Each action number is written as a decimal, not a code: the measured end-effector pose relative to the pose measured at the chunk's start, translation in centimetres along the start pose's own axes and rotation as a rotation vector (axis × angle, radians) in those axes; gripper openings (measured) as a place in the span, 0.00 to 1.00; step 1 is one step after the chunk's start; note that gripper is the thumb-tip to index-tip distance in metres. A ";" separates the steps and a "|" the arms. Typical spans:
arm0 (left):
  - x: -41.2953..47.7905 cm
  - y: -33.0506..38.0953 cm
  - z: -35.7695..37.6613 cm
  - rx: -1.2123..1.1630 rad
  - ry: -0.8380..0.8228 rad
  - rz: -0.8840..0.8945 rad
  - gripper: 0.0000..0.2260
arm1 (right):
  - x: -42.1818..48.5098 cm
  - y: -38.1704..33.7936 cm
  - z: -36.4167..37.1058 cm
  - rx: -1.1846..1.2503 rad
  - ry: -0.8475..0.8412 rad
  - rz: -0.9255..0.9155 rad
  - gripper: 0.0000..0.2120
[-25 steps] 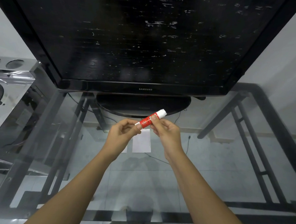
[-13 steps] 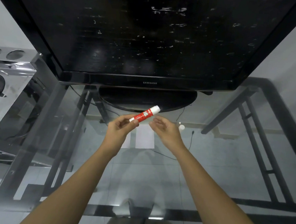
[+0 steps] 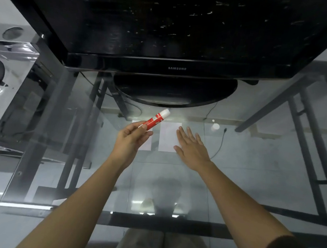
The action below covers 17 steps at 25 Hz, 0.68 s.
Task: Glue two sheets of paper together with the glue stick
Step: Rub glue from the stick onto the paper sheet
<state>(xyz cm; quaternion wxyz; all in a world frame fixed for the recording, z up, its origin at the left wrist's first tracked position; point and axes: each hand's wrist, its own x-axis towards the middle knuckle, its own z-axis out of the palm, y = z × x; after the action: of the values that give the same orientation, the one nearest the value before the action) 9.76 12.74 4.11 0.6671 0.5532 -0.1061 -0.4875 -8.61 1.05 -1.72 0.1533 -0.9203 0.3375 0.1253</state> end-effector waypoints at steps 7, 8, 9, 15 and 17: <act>1.0 -0.8 -0.2 -0.079 0.047 -0.124 0.07 | -1.3 0.7 0.9 0.111 0.012 -0.009 0.28; 1.2 -1.0 -0.1 0.005 0.040 -0.121 0.05 | -1.3 0.8 1.0 0.148 0.021 -0.009 0.28; 1.4 -1.1 0.0 0.161 0.029 -0.101 0.06 | -1.2 0.9 1.2 0.171 0.032 -0.013 0.28; 1.5 -0.5 1.1 0.834 -0.142 0.126 0.10 | -1.3 1.0 1.7 0.152 0.084 -0.022 0.27; 1.5 -0.3 1.3 1.076 -0.298 0.251 0.10 | -1.3 1.0 1.8 0.141 0.087 -0.023 0.28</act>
<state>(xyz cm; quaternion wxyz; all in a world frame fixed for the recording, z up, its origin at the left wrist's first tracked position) 9.46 10.81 3.70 0.3222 0.7235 -0.4972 -0.3543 -10.44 1.73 -3.12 0.2042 -0.9155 0.3414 0.0594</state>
